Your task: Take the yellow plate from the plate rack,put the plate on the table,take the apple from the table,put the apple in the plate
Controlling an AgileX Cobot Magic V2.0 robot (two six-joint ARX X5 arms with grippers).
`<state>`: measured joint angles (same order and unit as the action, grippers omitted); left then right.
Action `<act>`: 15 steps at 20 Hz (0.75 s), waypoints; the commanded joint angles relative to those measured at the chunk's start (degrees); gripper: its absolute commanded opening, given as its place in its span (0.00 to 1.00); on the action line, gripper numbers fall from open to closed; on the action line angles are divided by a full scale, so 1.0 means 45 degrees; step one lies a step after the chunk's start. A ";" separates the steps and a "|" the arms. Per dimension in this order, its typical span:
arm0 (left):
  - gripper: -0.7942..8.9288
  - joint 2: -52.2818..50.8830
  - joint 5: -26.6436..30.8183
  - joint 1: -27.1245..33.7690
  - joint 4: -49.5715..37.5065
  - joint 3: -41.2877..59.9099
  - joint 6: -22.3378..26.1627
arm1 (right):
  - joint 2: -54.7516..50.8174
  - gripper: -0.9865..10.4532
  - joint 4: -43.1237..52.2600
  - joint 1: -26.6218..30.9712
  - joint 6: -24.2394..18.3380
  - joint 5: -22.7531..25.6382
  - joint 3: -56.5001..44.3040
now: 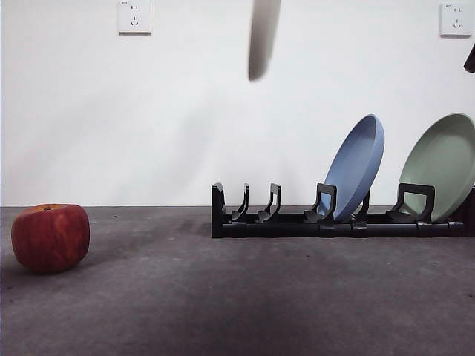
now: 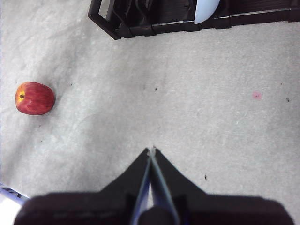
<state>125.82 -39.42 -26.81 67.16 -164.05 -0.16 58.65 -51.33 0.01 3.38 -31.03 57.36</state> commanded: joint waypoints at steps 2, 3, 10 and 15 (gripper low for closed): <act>0.07 0.0107 0.1496 -0.0306 0.1642 -0.1812 0.0996 | 0.0029 0.09 0.0058 -0.0015 -0.0126 0.0005 0.0049; 0.07 0.0005 0.1525 -0.0316 0.1841 -0.2055 0.0986 | 0.0029 0.09 0.0049 -0.0015 -0.0117 0.0000 0.0049; 0.07 -0.2312 0.1418 -0.0121 0.1938 -0.1205 0.0515 | 0.0029 0.09 -0.0767 -0.0015 -0.0102 0.0000 0.0049; 0.07 -0.6543 0.1710 -0.1093 0.1933 0.4498 0.1656 | 0.0029 0.09 -0.0816 -0.0015 -0.0107 -0.0005 0.0049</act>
<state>97.43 -31.48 -31.51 76.16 -145.93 5.10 58.65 -55.22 0.01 3.38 -31.05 57.36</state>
